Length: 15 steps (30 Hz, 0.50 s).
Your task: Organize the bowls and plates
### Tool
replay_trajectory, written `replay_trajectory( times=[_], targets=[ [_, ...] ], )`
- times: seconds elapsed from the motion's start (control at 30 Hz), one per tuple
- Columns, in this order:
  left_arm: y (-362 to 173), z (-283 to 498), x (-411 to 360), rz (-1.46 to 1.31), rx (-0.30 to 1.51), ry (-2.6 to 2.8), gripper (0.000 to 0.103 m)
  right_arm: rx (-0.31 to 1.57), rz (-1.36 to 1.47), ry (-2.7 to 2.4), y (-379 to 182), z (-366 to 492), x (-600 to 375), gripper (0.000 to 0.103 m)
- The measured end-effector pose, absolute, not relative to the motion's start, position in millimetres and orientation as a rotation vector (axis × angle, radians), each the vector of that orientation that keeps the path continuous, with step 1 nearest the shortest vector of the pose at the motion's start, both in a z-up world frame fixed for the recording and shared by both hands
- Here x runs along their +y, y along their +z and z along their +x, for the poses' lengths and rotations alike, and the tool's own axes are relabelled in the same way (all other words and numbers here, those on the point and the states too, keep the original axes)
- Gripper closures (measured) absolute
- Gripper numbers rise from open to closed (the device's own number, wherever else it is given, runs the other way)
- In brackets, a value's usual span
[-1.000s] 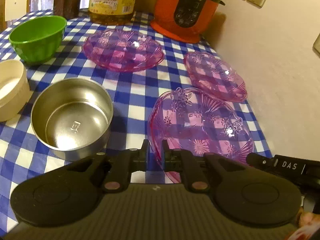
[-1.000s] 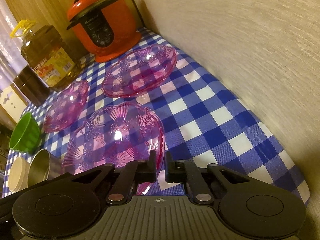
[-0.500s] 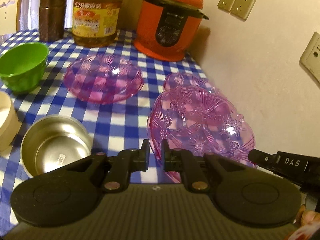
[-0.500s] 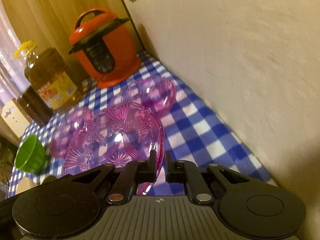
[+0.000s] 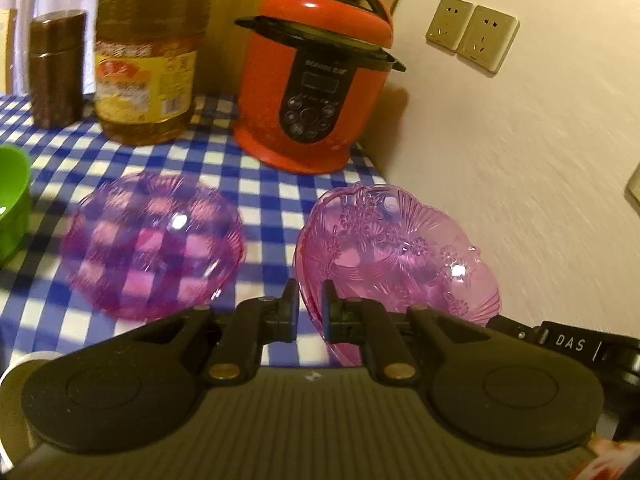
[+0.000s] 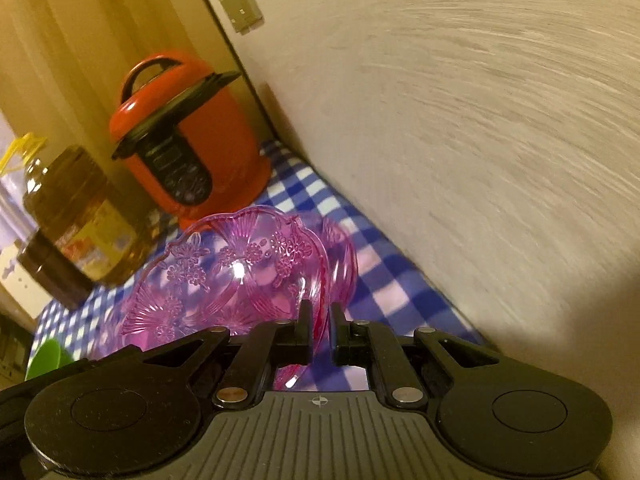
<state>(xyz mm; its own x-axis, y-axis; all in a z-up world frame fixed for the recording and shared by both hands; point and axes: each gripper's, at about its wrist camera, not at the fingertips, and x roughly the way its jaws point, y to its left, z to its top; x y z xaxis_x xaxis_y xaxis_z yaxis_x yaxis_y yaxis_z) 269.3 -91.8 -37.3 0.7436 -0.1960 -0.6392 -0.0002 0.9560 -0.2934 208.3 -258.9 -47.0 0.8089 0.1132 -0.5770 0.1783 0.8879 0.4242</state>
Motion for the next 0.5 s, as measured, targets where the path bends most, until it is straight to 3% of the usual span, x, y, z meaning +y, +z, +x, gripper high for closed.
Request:
replay_trajectory(
  times=[0.5],
  targets=[
    [-74,325,-118,-0.147,0.782,-0.128,0.092,0.634,0.447,-0.098,-74,269,-268,0.096]
  ],
)
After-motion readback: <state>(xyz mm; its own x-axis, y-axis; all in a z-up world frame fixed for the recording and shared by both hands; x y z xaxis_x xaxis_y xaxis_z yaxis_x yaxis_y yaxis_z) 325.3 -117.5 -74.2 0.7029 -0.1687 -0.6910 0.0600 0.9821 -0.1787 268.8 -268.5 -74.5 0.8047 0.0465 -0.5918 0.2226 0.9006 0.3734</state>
